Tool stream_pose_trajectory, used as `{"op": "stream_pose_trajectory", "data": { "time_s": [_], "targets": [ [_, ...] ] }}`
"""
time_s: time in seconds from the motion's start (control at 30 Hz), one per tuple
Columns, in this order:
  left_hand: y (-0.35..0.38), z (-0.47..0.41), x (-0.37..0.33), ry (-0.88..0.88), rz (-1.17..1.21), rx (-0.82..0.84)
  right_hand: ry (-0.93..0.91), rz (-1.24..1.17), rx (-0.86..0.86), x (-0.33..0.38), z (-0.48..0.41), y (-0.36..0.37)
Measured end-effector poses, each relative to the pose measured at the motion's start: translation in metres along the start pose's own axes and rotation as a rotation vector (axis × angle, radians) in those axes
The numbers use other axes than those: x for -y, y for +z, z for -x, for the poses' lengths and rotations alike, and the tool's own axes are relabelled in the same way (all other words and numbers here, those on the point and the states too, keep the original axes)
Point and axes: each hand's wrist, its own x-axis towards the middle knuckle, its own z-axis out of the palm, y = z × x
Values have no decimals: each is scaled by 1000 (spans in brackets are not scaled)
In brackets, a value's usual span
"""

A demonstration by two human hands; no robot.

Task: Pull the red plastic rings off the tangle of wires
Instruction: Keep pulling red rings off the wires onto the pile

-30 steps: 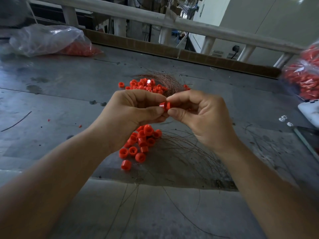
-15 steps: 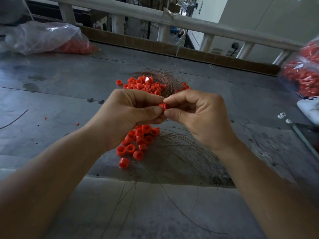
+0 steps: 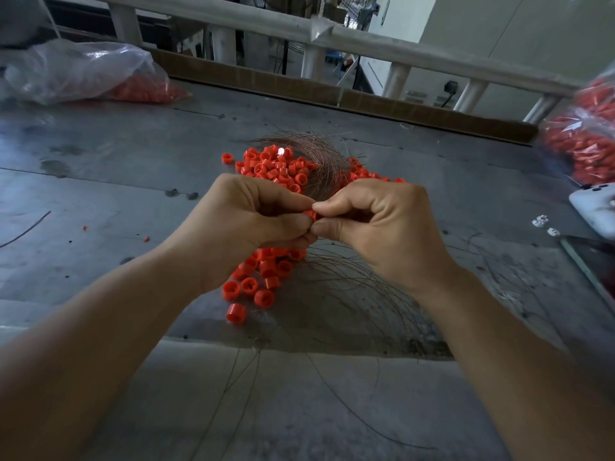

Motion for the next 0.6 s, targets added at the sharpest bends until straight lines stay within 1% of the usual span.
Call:
{"op": "stream_pose_trajectory", "data": {
  "time_s": [0.17, 0.33, 0.47, 0.6],
  "targets": [
    [-1, -1, 0, -64, 96, 15, 46, -97, 24, 0, -1, -4],
    [-1, -1, -2, -74, 103, 20, 70, -143, 48, 1, -1, -4],
    [-4, 0, -5, -119, 95, 117, 117, -200, 100, 3, -2, -5],
    [-7, 1, -6, -175, 116, 203, 154, -225, 221, 1, -3, -8]
  ]
}}
